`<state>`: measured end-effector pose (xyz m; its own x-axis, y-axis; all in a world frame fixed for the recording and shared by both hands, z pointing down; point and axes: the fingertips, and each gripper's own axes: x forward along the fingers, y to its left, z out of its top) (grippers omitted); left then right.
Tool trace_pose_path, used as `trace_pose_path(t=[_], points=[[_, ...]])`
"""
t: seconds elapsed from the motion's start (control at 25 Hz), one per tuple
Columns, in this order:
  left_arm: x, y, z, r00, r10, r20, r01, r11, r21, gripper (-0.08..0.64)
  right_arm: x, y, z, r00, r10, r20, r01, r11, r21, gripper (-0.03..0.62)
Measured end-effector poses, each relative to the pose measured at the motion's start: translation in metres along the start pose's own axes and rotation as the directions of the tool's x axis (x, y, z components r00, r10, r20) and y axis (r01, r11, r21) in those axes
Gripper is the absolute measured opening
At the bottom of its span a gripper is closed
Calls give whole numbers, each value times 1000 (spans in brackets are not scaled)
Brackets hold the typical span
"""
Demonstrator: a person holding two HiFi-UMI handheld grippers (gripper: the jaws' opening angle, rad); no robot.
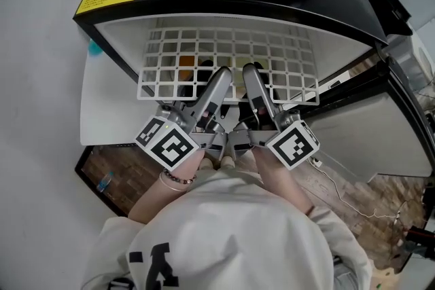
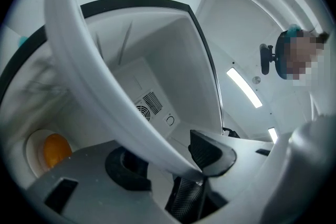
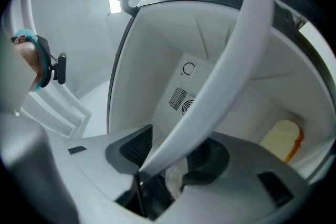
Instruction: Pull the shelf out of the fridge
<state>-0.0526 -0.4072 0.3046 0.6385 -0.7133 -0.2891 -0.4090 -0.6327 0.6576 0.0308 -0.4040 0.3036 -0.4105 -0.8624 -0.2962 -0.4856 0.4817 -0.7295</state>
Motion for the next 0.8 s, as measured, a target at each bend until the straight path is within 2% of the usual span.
trace_pose_path(t=[0.4, 0.8], points=[[-13, -6, -6, 1000, -8, -16, 7, 999, -37, 212, -12, 3, -1, 999, -21, 42, 20, 1000, 20, 189], [-22, -8, -8, 1000, -23, -13, 22, 997, -74, 189, -19, 1, -4, 996, -64, 60, 59, 995, 87, 155]])
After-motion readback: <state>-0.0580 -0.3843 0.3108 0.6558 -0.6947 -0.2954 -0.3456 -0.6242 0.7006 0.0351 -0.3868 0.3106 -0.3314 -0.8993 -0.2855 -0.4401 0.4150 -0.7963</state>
